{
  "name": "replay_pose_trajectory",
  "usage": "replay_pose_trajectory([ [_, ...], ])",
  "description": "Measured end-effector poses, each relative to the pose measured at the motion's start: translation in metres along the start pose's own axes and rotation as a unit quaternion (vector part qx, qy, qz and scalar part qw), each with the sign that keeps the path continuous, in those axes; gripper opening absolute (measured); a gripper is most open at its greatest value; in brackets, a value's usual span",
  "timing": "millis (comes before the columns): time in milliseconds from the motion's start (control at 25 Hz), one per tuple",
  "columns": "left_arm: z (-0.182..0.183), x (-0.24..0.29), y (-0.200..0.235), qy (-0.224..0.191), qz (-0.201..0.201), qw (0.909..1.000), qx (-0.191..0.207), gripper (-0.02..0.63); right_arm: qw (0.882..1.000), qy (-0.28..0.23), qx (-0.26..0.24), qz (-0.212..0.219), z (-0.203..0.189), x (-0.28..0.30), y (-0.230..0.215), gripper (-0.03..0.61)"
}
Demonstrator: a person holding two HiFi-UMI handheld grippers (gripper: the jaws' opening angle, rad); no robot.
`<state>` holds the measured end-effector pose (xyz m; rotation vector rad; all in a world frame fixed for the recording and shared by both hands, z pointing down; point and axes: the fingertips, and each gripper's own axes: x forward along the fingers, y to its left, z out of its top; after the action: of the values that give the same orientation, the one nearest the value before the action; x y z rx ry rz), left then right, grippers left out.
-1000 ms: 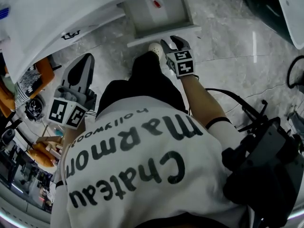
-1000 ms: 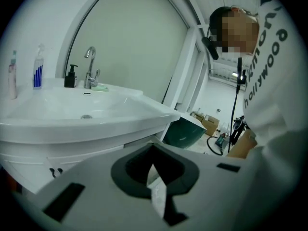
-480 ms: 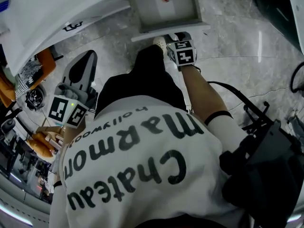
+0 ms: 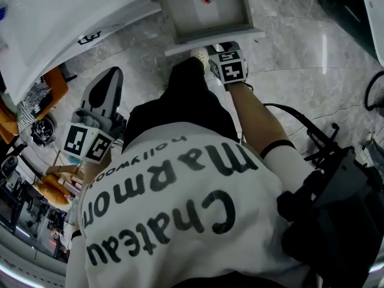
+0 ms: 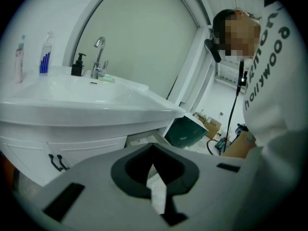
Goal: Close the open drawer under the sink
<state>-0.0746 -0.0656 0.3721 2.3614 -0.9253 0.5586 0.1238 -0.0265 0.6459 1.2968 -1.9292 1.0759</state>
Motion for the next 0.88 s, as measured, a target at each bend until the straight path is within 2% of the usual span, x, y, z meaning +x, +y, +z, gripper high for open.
replay_pose_trajectory([
  [80, 0.000, 0.000, 0.005, -0.006, 0.005, 0.9999, -0.012, 0.009, 1.000, 0.007, -0.011, -0.002, 0.000, 0.000, 0.000, 0.140],
  [200, 0.002, -0.001, 0.007, -0.005, 0.007, 0.9999, -0.008, 0.009, 0.999, 0.018, -0.026, -0.007, 0.000, 0.000, 0.000, 0.135],
  [480, 0.006, -0.003, 0.014, -0.012, 0.017, 0.9996, -0.017, 0.009, 0.999, 0.018, -0.027, -0.018, 0.002, 0.001, -0.002, 0.132],
  [880, 0.003, -0.004, 0.018, -0.006, 0.022, 0.9997, -0.009, 0.009, 0.999, 0.011, -0.033, -0.007, 0.026, 0.010, -0.005, 0.132],
])
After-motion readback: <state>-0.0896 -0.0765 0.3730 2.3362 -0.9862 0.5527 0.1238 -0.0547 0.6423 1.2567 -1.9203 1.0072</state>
